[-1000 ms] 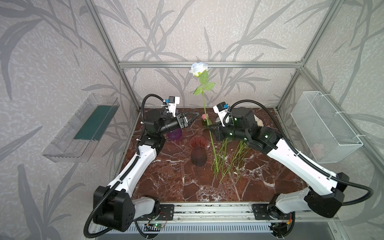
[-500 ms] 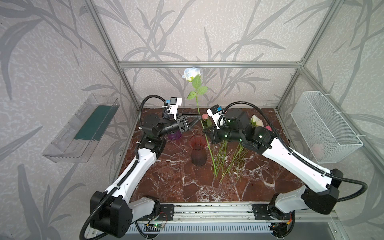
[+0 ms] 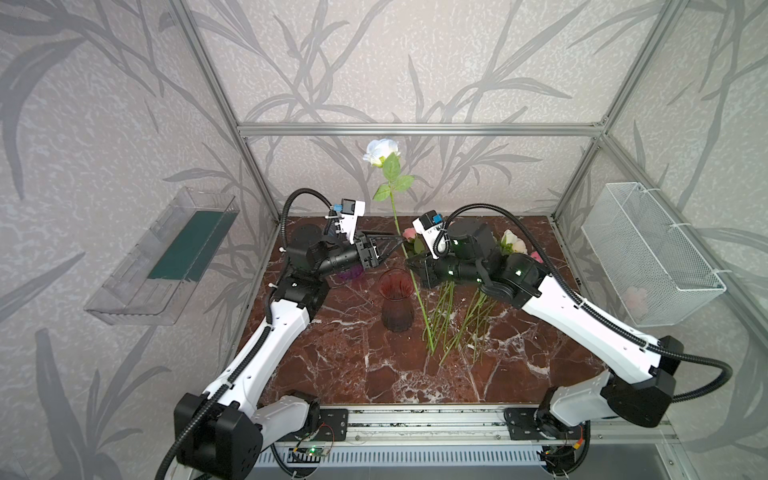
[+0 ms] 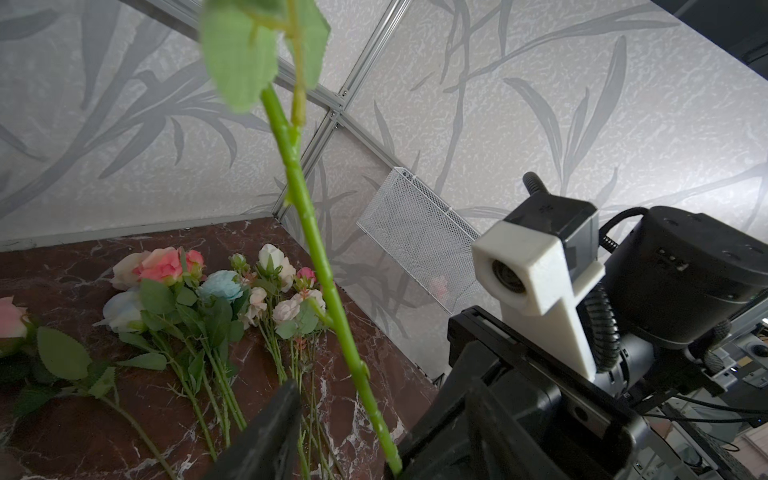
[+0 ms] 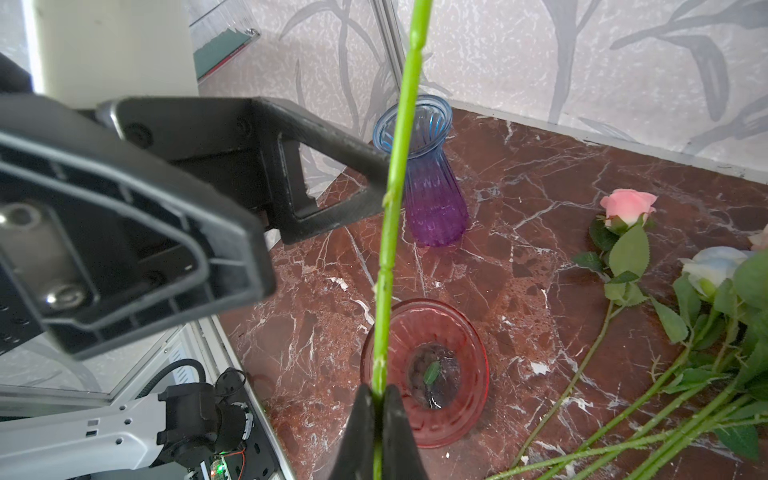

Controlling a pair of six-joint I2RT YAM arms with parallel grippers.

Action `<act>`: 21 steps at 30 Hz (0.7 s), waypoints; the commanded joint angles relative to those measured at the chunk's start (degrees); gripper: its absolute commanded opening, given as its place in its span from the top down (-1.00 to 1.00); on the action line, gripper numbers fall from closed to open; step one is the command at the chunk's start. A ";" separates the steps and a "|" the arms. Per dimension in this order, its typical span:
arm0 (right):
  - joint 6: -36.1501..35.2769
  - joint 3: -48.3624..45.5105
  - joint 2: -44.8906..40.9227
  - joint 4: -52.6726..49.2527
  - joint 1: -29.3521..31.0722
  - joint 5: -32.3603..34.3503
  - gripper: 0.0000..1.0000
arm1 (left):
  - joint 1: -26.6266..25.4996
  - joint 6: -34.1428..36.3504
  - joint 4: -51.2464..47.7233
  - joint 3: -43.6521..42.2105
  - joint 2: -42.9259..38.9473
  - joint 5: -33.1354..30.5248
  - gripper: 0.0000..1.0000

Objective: Arrange the flowers into the vase
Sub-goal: 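Grasp the white rose stem with the left gripper while the right gripper releases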

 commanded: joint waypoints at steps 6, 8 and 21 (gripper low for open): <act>2.93 -0.52 0.57 5.86 0.64 -5.56 1.00 | 0.23 -6.13 10.97 -1.06 2.28 1.20 0.19; 3.02 -0.61 0.48 5.95 0.64 -5.66 1.00 | 0.26 -6.00 10.64 -0.93 2.19 1.07 0.31; 2.42 -2.33 -3.78 3.90 0.41 -1.76 0.14 | 1.22 -0.12 0.26 5.67 -1.15 -3.68 1.00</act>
